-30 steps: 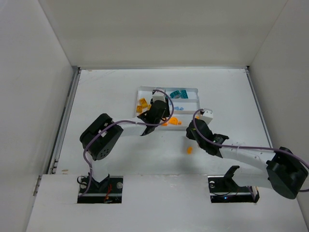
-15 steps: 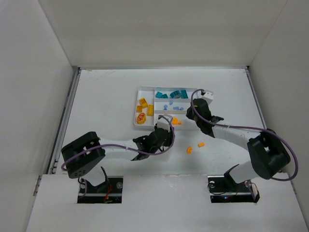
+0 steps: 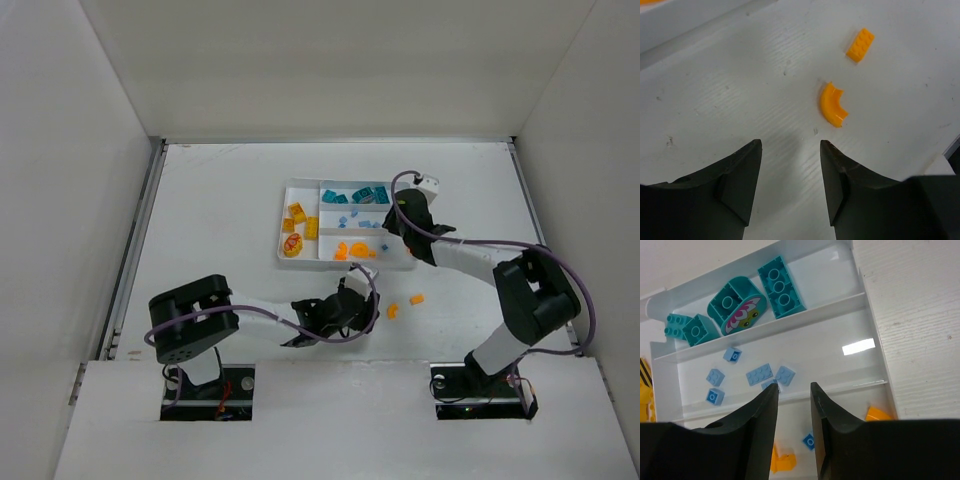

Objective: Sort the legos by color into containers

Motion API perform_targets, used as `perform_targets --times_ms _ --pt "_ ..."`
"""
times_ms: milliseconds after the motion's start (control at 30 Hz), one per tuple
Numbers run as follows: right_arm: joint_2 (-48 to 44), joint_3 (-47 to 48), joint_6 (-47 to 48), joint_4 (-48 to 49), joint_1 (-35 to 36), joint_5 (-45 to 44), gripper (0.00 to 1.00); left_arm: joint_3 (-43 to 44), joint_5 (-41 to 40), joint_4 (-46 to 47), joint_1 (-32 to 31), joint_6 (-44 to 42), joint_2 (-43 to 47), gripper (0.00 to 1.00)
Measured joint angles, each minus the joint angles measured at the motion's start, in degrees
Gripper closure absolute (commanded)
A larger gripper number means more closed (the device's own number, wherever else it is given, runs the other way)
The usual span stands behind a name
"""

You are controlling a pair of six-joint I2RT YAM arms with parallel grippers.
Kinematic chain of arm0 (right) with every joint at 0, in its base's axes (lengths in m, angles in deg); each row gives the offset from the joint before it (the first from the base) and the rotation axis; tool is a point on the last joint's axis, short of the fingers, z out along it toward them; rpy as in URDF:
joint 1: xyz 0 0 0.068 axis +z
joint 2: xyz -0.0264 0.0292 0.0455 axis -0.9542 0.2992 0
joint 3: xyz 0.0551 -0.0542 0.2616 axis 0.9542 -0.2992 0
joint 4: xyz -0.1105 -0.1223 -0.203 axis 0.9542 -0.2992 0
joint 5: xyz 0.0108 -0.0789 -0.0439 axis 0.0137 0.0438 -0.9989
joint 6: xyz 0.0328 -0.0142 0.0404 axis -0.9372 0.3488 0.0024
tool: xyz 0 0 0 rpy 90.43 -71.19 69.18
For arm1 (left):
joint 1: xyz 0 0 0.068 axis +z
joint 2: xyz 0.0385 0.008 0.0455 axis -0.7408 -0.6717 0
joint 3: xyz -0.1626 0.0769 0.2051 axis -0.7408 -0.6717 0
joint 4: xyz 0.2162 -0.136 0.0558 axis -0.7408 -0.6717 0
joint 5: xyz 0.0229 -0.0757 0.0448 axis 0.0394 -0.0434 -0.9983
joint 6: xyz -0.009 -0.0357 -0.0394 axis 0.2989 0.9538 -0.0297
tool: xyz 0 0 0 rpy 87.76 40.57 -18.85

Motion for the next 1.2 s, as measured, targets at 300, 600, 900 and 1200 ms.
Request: perform_targets --times_ms 300,600,900,1200 --pt "-9.6 -6.2 -0.2 0.2 0.2 0.3 0.67 0.7 3.2 1.8 -2.8 0.0 -1.8 0.53" --pt "-13.8 -12.8 -1.6 -1.5 3.9 -1.3 0.62 -0.4 3.8 3.3 -1.0 0.2 -0.8 0.53" --pt "-26.2 -19.8 -6.1 -6.8 5.8 -5.9 0.54 4.0 6.6 3.7 -3.6 0.0 -5.9 0.52" --pt "-31.2 -25.1 -10.1 -10.8 8.4 -7.2 0.54 8.0 2.8 1.9 -1.5 0.0 -10.3 0.54"
